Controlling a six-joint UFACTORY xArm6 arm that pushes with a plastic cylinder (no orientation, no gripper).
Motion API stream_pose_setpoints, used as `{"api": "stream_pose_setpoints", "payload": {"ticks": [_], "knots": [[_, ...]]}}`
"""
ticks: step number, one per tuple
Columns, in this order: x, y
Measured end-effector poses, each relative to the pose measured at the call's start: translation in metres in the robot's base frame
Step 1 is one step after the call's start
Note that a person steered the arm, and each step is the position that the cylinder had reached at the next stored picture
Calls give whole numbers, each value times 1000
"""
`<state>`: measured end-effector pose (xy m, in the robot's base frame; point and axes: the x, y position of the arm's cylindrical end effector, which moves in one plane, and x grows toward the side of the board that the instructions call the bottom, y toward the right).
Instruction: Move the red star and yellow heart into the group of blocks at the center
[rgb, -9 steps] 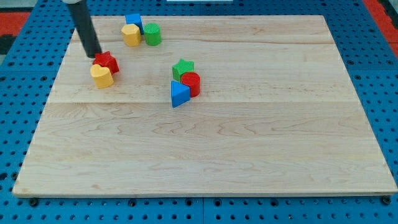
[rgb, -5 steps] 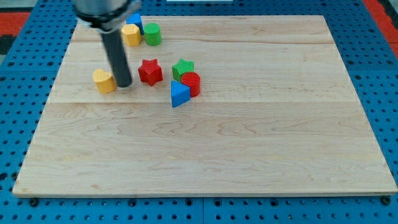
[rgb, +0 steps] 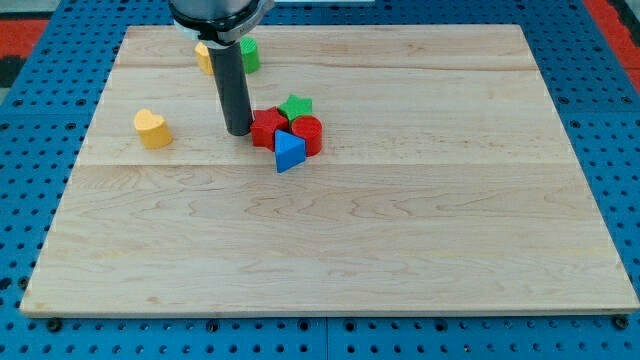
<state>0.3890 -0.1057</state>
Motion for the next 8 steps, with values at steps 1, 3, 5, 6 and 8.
{"api": "stream_pose_setpoints", "payload": {"ticks": [1,3,5,6,8], "knots": [[-40,-56],[-10,-132],[35,-57],[21,-76],[29,-21]]}}
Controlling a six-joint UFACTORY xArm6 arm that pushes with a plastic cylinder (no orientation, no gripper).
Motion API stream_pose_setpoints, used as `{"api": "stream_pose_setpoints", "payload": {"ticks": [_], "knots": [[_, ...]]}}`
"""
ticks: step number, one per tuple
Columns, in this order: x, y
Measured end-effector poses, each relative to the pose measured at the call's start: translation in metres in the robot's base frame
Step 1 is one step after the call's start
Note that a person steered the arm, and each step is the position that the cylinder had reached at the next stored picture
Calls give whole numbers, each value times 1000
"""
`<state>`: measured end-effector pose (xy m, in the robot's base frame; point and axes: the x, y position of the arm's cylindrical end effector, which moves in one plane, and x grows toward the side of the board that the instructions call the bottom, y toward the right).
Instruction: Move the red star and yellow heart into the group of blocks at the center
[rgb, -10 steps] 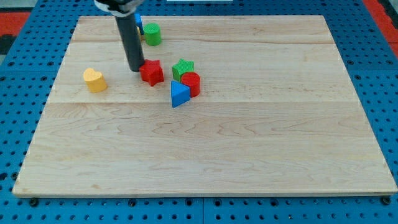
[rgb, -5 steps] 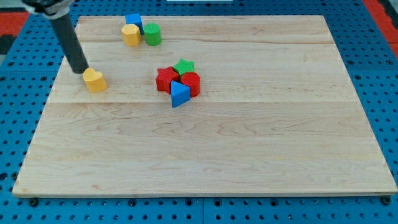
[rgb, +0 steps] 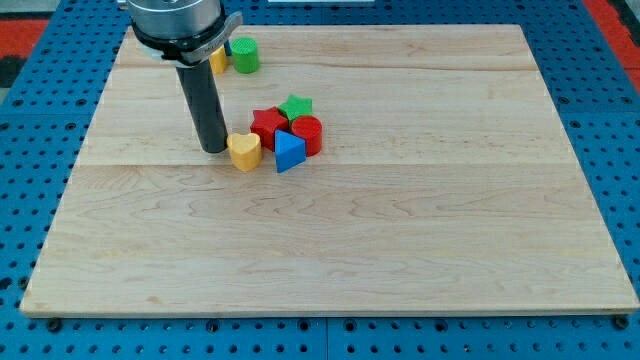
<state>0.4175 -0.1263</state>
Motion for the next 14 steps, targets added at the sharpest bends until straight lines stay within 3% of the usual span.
{"api": "stream_pose_setpoints", "payload": {"ticks": [2,6,9,10,11,12,13,14], "knots": [[9,35],[120,119],[78,142],[46,141],[79,161],[71,118],[81,140],[92,85]]}}
